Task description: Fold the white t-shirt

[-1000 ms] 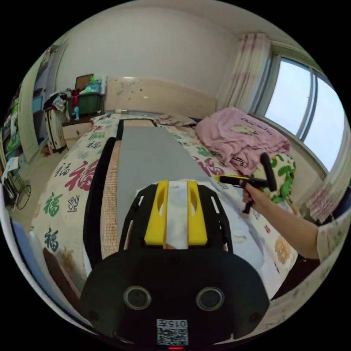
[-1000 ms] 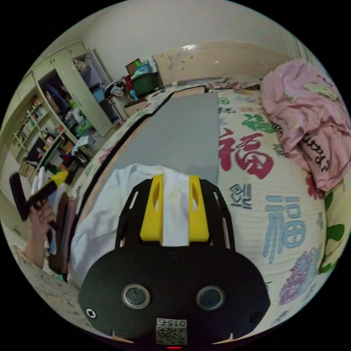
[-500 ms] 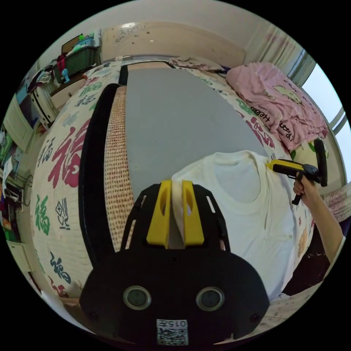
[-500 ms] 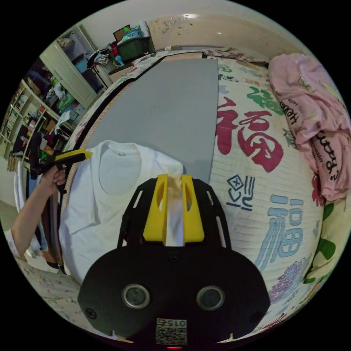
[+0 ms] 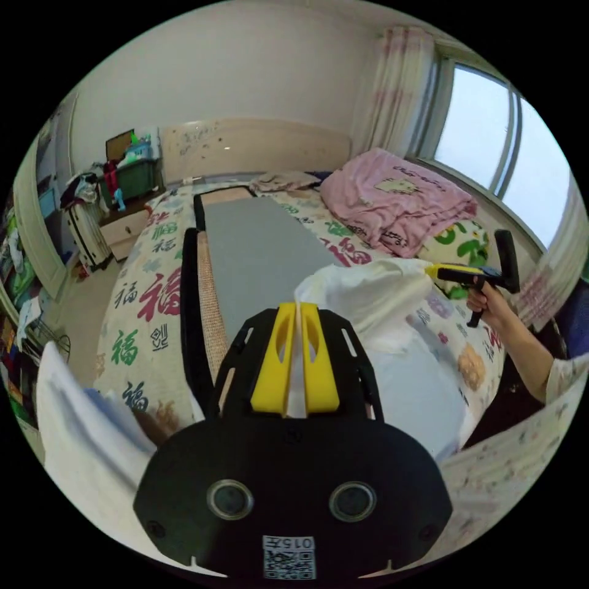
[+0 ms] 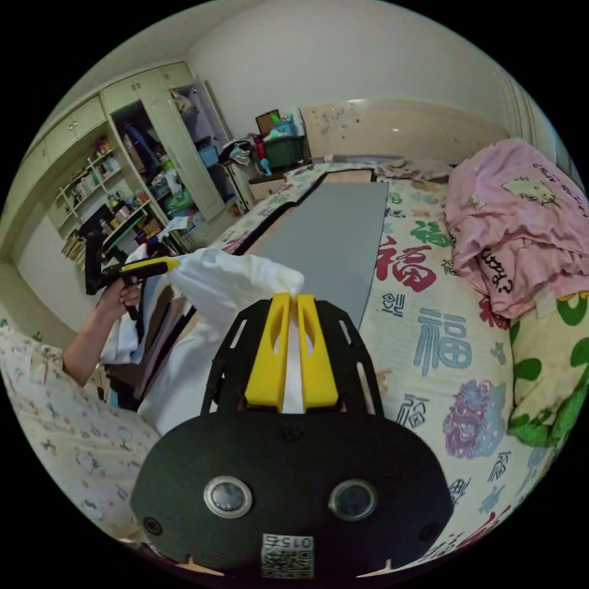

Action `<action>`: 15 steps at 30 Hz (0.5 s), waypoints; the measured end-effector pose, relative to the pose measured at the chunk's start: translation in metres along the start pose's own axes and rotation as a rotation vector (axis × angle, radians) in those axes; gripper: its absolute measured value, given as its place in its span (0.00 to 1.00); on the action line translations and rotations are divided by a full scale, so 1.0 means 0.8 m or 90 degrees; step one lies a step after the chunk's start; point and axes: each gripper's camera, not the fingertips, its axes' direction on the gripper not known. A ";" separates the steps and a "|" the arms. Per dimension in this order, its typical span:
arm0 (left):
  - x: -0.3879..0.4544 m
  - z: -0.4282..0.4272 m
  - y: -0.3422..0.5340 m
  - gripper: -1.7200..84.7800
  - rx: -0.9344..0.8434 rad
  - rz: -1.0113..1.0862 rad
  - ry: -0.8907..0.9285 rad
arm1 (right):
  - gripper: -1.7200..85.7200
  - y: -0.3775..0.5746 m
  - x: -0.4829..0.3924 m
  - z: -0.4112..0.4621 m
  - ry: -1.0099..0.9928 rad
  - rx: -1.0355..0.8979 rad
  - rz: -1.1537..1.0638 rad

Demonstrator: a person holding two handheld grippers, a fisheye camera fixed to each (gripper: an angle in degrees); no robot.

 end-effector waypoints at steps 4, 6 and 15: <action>0.068 -0.088 0.158 0.02 -0.045 0.086 0.031 | 0.04 0.074 -0.142 -0.069 -0.003 -0.025 -0.024; 0.093 -0.106 0.235 0.02 -0.072 0.136 0.040 | 0.04 0.106 -0.193 -0.078 -0.043 -0.057 -0.008; 0.138 -0.151 0.555 0.03 -0.163 0.166 0.106 | 0.04 0.183 -0.477 -0.072 -0.110 -0.200 0.053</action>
